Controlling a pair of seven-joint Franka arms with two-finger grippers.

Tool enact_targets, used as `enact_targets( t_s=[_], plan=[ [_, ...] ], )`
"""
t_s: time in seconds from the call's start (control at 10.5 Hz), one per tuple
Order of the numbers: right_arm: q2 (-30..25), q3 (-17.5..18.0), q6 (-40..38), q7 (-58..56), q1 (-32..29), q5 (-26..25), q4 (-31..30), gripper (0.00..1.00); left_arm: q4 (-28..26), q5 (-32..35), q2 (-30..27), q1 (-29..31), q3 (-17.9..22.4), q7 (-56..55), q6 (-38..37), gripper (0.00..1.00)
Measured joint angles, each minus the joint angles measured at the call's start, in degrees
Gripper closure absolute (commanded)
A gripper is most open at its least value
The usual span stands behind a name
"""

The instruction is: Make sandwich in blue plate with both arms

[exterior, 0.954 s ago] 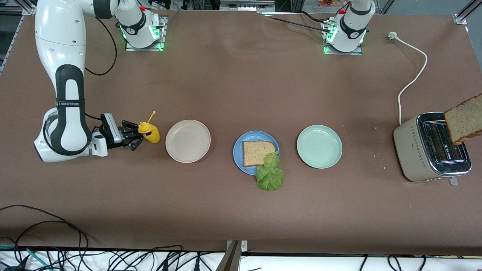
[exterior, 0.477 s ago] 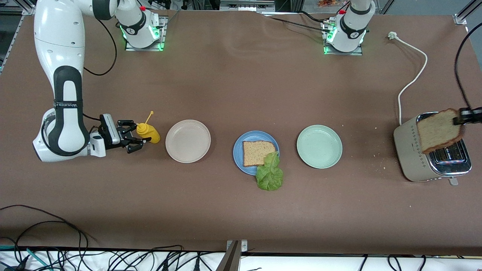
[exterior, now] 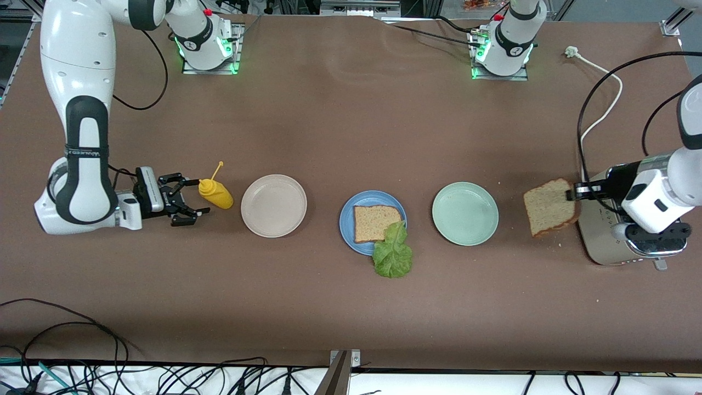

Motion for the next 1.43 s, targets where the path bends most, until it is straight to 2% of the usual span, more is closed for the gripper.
enact_targets(
  t_s=[0.29, 0.48, 0.67, 0.86, 1.24, 1.33, 1.43],
  plan=[
    [-0.2, -4.0, -1.4, 4.0, -2.4, 0.0, 0.5, 0.0, -6.2, -14.9, 0.7, -1.3, 0.1, -2.6, 5.1, 1.0],
    [-0.3, -7.1, -6.3, 14.5, -3.5, 0.1, 1.5, 0.0, -8.4, -21.2, 1.7, -6.0, -0.1, -7.5, 9.7, 1.0],
    [-1.0, -8.8, -9.3, 29.0, -3.6, 1.0, 3.3, 0.0, -9.3, -24.4, 3.7, -11.9, -0.1, -10.5, 15.7, 1.0],
    [-1.3, -8.8, -9.6, 42.6, -3.3, 1.5, 7.6, 0.0, -9.5, -25.4, 7.3, -17.6, -0.1, -11.3, 21.4, 1.0],
    [-1.4, -8.8, -8.7, 55.9, -2.9, 2.5, 9.1, 0.0, -9.5, -25.4, 12.8, -25.1, 0.0, -15.9, 28.3, 1.0],
    [-2.0, -8.2, -5.7, 59.6, -2.6, 1.7, 9.3, 0.0, -9.4, -25.4, 13.6, -26.7, 0.6, -17.4, 29.0, 1.0],
    [-3.8, -6.6, -2.9, 63.5, -2.5, -1.7, 9.6, 0.0, -9.2, -25.4, 14.1, -27.7, 1.2, -18.0, 29.3, 1.0]
  ],
)
